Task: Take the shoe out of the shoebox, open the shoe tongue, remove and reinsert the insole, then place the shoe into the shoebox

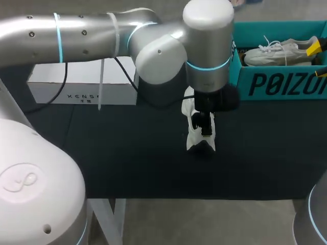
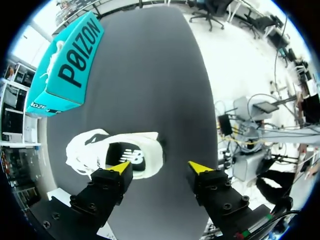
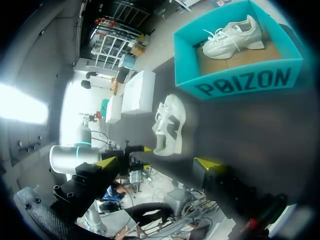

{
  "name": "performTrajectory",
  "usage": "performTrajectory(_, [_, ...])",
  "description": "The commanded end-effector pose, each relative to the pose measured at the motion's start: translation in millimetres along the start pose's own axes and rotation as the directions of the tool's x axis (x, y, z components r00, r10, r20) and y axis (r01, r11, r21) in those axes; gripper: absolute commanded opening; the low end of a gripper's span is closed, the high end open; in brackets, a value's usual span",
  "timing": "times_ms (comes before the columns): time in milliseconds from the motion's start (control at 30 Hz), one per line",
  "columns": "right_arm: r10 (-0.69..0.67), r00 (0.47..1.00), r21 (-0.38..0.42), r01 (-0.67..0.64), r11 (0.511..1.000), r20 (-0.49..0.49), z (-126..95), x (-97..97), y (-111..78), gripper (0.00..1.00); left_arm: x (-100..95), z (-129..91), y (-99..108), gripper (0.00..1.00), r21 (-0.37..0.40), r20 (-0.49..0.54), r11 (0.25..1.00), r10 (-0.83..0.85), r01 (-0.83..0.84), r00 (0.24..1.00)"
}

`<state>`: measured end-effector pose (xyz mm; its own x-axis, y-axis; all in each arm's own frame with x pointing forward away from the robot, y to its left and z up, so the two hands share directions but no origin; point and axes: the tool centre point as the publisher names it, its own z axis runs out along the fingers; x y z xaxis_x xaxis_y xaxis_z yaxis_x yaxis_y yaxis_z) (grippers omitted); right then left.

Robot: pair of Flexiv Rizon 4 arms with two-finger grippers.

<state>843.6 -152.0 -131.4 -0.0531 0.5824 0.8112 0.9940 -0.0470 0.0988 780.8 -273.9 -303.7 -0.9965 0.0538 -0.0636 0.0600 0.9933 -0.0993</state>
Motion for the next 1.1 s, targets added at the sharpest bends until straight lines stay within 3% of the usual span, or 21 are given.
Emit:
performTrajectory(33, [0.001, 1.0, 0.001, -0.001, 1.0, 0.003, -0.1, 0.2, 0.2, 1.0, 2.0, 17.4, 6.8, 0.6, 0.014, 0.0, 1.0, 0.004, -0.004, 1.0])
performTrajectory(67, [0.001, 1.0, 0.001, -0.001, 1.0, 0.003, -0.1, 0.2, 0.2, 1.0, 1.9, 23.6, 7.0, 0.55, 0.007, 0.0, 1.0, 0.006, -0.006, 1.0])
performTrajectory(133, [0.001, 1.0, 0.001, -0.001, 1.0, 0.003, -0.1, 0.2, 0.2, 1.0, 1.3, 34.2, 7.5, 0.57, 0.012, -0.021, 1.0, 0.001, 0.0, 1.0])
performTrajectory(267, [0.001, 1.0, 0.001, -0.001, 1.0, 0.003, -0.1, 0.2, 0.2, 1.0, -1.4, 54.6, 9.0, 0.71, -0.008, 0.004, 1.0, -0.001, 0.001, 1.0])
performTrajectory(367, [0.001, 1.0, 0.001, -0.001, 1.0, 0.003, -0.1, 0.2, 0.2, 1.0, -3.5, 69.9, 10.1, 0.64, -0.005, 0.025, 1.0, 0.004, -0.004, 1.0])
performTrajectory(467, [0.001, 1.0, 0.001, -0.001, 1.0, 0.003, -0.1, 0.2, 0.2, 1.0, -3.2, 81.1, 7.9, 0.65, 0.031, 0.03, 0.999, 0.013, -0.014, 0.999])
performTrajectory(567, [0.001, 1.0, 0.001, -0.001, 1.0, 0.003, -0.1, 0.2, 0.2, 1.0, -1.9, 88.6, 7.5, 0.59, 0.049, 0.008, 0.999, 0.006, -0.006, 1.0])
performTrajectory(600, [0.001, 1.0, 0.001, -0.001, 1.0, 0.003, -0.1, 0.2, 0.2, 1.0, -0.9, 91.6, 8.3, 0.53, 0.053, -0.006, 0.999, 0.003, -0.003, 1.0])
performTrajectory(633, [0.001, 1.0, 0.001, -0.001, 1.0, 0.003, -0.1, 0.2, 0.2, 1.0, 0.2, 94.9, 9.9, 0.41, 0.036, -0.008, 0.999, 0.002, -0.002, 1.0])
performTrajectory(700, [0.001, 1.0, 0.001, -0.001, 1.0, 0.003, -0.1, 0.2, 0.2, 1.0, 2.4, 99.5, 13.5, 0.3, 0.032, -0.029, 0.999, 0.0, 0.001, 1.0])
performTrajectory(767, [0.001, 1.0, 0.001, -0.001, 1.0, 0.003, -0.1, 0.2, 0.2, 1.0, 4.0, 103.3, 17.0, 0.1, 0.028, -0.041, 1.0, -0.001, 0.003, 0.999])
performTrajectory(800, [0.001, 1.0, 0.001, -0.001, 1.0, 0.003, -0.1, 0.2, 0.2, 1.0, 4.5, 103.9, 17.7, 0.0, 0.028, -0.044, 1.0, -0.002, 0.003, 0.999])
performTrajectory(967, [0.001, 1.0, 0.001, -0.001, 1.0, 0.003, -0.1, 0.2, 0.2, 1.0, 7.5, 85.6, 16.6, 0.0, 0.006, -0.027, 0.998, 0.057, -0.057, 0.998])
performTrajectory(1100, [0.001, 1.0, 0.001, -0.001, 1.0, 0.003, -0.1, 0.2, 0.2, 1.0, 8.7, 46.1, 22.2, 0.0, 0.033, -0.069, 0.98, 0.199, -0.197, 0.978])
